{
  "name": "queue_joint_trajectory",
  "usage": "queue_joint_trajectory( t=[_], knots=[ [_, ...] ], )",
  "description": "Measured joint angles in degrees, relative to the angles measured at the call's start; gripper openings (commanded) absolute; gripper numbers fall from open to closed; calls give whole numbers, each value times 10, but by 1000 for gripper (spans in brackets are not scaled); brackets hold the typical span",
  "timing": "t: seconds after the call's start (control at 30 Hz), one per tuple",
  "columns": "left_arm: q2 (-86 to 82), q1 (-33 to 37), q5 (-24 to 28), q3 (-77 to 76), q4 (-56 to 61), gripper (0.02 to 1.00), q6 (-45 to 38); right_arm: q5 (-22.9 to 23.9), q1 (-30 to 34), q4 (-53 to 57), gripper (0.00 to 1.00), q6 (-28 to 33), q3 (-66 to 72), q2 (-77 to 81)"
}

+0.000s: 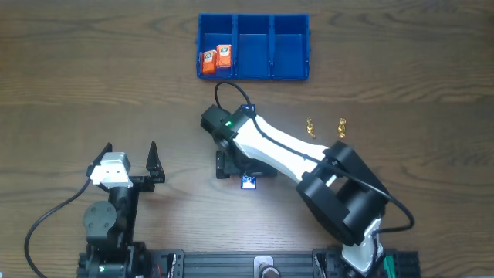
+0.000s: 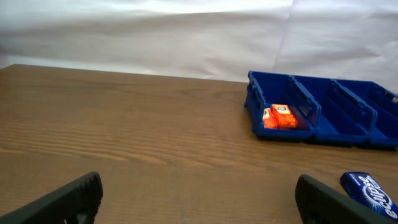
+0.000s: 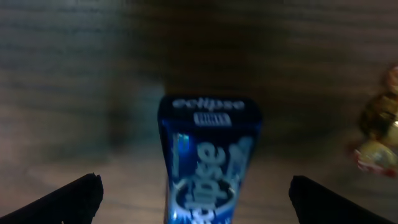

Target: Sort Candies Into Trays

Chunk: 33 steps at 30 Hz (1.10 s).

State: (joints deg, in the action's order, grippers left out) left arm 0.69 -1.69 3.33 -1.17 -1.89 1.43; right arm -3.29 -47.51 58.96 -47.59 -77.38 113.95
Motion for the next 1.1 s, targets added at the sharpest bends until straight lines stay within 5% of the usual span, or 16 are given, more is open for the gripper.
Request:
queue_joint_trajectory(
  t=[0.43, 0.8, 1.1],
  knots=[
    [0, 0, 0, 0, 0, 998, 0, -11, 0, -17, 673, -7, 12, 14],
    [0, 0, 0, 0, 0, 998, 0, -17, 0, -18, 246, -11, 19, 14],
    [0, 0, 0, 0, 0, 998, 0, -14, 0, -28, 163, -10, 18, 10]
  ],
)
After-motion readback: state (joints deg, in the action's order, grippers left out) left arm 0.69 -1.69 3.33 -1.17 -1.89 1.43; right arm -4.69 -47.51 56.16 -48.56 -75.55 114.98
